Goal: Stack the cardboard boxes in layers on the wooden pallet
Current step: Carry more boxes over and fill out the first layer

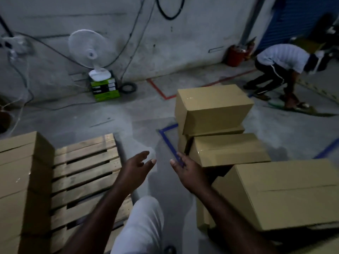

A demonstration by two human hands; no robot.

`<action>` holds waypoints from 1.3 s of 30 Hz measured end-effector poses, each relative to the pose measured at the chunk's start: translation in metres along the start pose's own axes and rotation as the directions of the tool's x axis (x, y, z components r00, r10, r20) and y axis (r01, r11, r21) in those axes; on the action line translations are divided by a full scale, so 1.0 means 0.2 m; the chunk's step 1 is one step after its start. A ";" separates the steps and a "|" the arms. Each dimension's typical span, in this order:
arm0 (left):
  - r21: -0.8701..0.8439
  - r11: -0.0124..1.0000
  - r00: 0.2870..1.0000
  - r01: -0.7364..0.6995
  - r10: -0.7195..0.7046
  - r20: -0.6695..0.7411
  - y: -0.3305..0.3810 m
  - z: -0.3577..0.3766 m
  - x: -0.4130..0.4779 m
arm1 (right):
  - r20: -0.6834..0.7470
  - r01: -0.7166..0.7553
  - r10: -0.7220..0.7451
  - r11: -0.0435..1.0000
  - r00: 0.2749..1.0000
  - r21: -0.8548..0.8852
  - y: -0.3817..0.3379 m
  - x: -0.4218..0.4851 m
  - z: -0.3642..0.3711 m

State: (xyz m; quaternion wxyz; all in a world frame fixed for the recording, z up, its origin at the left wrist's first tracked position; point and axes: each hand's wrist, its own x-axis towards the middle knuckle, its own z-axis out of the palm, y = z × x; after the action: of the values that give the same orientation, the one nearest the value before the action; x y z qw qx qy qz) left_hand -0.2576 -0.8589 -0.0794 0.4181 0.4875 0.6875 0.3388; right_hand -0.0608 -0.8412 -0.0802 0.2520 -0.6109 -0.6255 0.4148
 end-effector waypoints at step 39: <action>0.400 0.839 0.793 -0.369 0.060 0.606 1.07 1.12 3.51 | -0.512 -0.523 0.754 0.655 0.412 0.545 0.69 2.83 -0.72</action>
State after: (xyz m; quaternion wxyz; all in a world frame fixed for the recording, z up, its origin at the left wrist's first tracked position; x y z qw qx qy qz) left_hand -0.0946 -0.1124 -0.1594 0.4208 0.7346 0.5312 0.0343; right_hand 0.0626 -0.2720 -0.2269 0.3787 -0.8661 -0.1219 0.3026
